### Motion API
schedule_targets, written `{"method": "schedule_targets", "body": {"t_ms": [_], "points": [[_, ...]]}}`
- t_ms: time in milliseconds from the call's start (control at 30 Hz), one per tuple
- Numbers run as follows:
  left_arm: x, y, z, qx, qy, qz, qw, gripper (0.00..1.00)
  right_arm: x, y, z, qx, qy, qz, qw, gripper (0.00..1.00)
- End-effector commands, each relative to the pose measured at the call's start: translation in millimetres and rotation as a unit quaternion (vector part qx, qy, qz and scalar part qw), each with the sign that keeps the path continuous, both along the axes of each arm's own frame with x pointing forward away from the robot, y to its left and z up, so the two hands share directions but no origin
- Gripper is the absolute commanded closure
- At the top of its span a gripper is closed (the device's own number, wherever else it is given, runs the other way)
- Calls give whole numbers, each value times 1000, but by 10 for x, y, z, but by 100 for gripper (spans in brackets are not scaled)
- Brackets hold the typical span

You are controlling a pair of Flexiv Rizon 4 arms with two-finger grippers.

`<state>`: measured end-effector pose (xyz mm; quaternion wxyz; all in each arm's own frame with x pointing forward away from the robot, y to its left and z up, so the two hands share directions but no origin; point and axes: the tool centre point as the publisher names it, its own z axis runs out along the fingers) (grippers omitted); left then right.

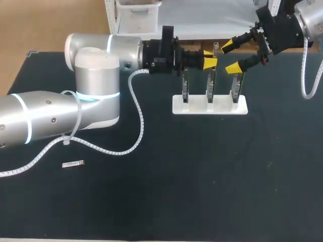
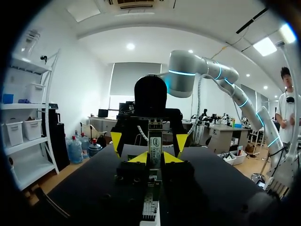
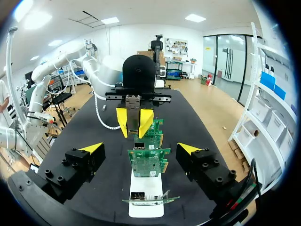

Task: Pick up the optical module with the left hand, and insert it into the network port with the right hand.

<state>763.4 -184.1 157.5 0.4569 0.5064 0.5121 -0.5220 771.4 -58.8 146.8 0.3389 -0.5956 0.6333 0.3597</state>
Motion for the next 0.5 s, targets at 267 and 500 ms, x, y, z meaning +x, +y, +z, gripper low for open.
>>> {"method": "schedule_targets", "body": {"t_ms": [267,500], "points": [[16,-5,-14,-1,-1,-2,1000,100,-12,-2,0,0,-1,-1,1000,0],[26,-15,-19,0,-1,-5,1000,100,-12,-2,0,0,-1,-1,1000,0]]}}
